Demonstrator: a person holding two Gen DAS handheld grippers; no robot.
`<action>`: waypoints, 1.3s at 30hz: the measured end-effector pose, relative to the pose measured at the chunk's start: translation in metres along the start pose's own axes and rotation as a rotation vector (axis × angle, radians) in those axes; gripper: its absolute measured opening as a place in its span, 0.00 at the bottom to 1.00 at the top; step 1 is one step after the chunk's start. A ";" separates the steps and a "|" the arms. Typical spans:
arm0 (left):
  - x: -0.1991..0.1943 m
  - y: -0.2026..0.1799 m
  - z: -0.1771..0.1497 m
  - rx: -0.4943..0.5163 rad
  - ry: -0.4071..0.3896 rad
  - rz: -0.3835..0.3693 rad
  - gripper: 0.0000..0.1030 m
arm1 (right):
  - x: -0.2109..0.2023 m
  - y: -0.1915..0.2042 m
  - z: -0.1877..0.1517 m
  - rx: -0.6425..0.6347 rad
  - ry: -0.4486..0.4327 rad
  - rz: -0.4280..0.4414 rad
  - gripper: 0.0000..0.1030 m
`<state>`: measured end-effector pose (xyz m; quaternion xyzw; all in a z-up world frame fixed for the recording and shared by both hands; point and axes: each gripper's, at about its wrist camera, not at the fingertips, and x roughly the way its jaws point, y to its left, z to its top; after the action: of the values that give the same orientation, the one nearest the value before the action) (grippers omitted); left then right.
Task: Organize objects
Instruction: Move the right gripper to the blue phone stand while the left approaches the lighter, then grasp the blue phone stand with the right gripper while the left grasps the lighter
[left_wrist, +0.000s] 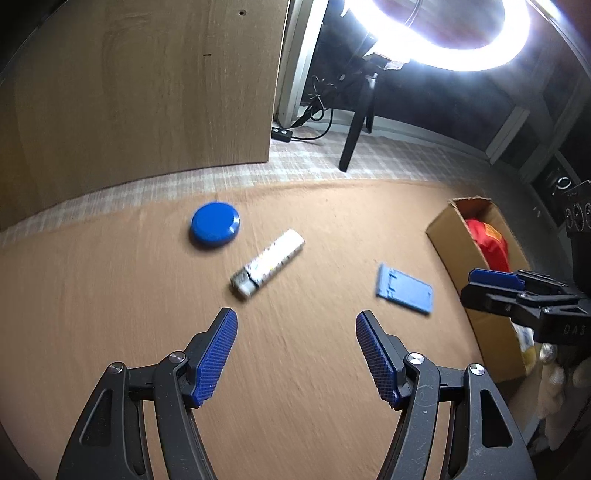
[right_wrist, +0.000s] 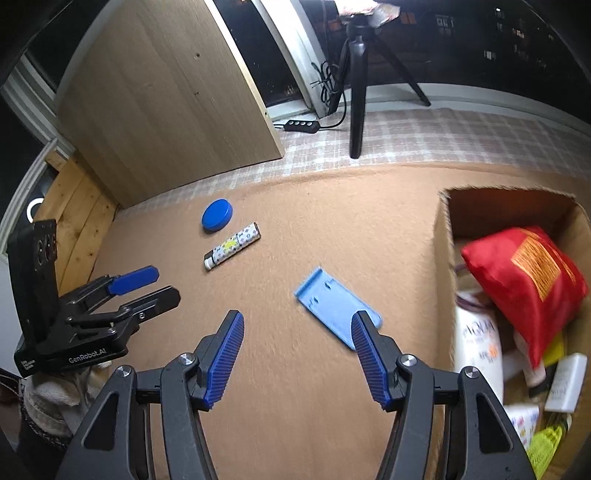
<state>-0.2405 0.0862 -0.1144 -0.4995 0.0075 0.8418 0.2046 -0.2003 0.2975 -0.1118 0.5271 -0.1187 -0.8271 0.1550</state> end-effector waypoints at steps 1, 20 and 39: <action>0.004 0.001 0.005 0.003 0.003 0.001 0.68 | 0.004 0.000 0.004 -0.001 0.006 0.001 0.55; 0.072 0.006 0.044 0.007 0.063 0.015 0.68 | 0.080 -0.020 0.038 0.034 0.142 -0.070 0.55; 0.099 -0.003 0.042 0.081 0.104 0.098 0.46 | 0.081 -0.006 0.019 -0.074 0.222 -0.067 0.56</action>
<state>-0.3164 0.1320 -0.1765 -0.5329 0.0766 0.8227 0.1826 -0.2502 0.2728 -0.1734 0.6129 -0.0525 -0.7723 0.1586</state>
